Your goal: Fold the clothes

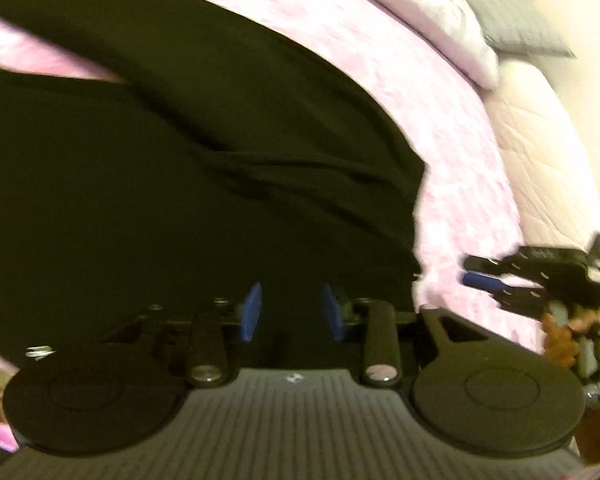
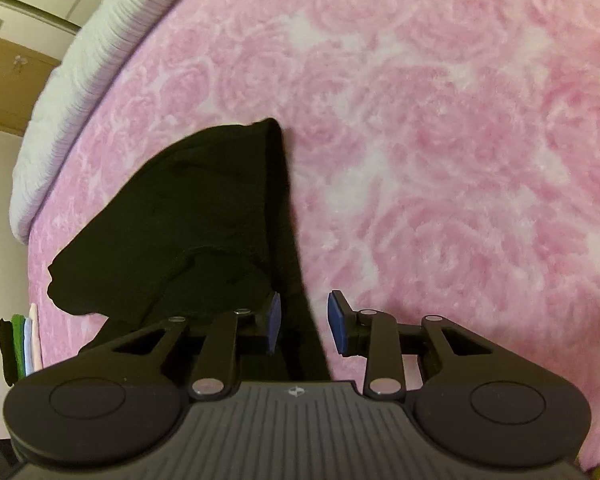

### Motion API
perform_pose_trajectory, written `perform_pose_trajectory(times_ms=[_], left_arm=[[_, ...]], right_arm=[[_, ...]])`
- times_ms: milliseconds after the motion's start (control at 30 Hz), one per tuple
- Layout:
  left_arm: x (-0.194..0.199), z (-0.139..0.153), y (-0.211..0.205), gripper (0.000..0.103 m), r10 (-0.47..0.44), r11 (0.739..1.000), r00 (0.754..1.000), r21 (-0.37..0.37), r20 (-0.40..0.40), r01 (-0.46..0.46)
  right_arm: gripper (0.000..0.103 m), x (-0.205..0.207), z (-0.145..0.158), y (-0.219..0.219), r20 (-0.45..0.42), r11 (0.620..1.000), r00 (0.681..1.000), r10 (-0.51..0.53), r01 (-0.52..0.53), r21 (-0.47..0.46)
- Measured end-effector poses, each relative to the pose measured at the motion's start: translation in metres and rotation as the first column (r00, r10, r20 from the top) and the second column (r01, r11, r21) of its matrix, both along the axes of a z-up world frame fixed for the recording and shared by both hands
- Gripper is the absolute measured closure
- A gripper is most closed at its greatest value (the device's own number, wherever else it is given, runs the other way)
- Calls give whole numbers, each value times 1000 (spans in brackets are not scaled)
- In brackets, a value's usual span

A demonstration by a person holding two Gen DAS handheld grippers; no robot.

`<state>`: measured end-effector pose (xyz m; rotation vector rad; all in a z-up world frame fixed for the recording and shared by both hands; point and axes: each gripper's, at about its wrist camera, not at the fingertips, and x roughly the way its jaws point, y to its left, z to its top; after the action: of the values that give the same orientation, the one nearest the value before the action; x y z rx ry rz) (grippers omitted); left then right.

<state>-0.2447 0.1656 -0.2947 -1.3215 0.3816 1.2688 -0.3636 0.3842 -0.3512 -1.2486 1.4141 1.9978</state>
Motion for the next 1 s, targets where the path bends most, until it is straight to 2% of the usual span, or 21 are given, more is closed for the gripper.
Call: perform_pose_trajectory(times_ms=[133,300,433,567,633,667,700,833,900,933,1000], left_arm=[[51,-3,14,66,43,999,999,8,-18,-42],[100,-16,18,66,174,984,984,-42,-47,-176],[124,-21,15,66,210,974,972,-67,-102,-217],[136,-26,10,66,257,961,960,-74,-112,-266],[138,-29,7,66,277,955,953,-76,-122,-287],[138,-30,6,66,283,953,951,-79,-128,-294],[142,-32,6,66,291,949,947,-81,-135,-303],[141,-37,-4,66,320,941,938,-74,-135,-331],[142,-38,-5,66,317,942,938,-68,-141,-329],[142,-38,-5,65,314,943,938,-65,-145,-326],[145,-39,-4,65,301,949,941,-47,-154,-311]], right_arm=[[64,-28,-11,36,-42,996,996,75,-77,-40],[62,-71,-36,86,-85,979,981,177,-184,-86],[62,-89,-45,101,-118,967,967,225,-236,-96],[62,-105,-56,106,-150,959,959,240,-259,-118],[64,-113,-64,105,-162,952,954,252,-274,-134],[73,-117,-66,102,-188,944,945,268,-296,-145],[77,-122,-69,100,-213,936,935,283,-318,-154],[81,-133,-65,89,-271,911,889,368,-403,-88],[82,-130,-44,89,-370,904,840,397,-428,-2],[83,-125,-34,94,-423,914,823,379,-404,32],[86,-114,-30,114,-426,959,862,275,-278,57]])
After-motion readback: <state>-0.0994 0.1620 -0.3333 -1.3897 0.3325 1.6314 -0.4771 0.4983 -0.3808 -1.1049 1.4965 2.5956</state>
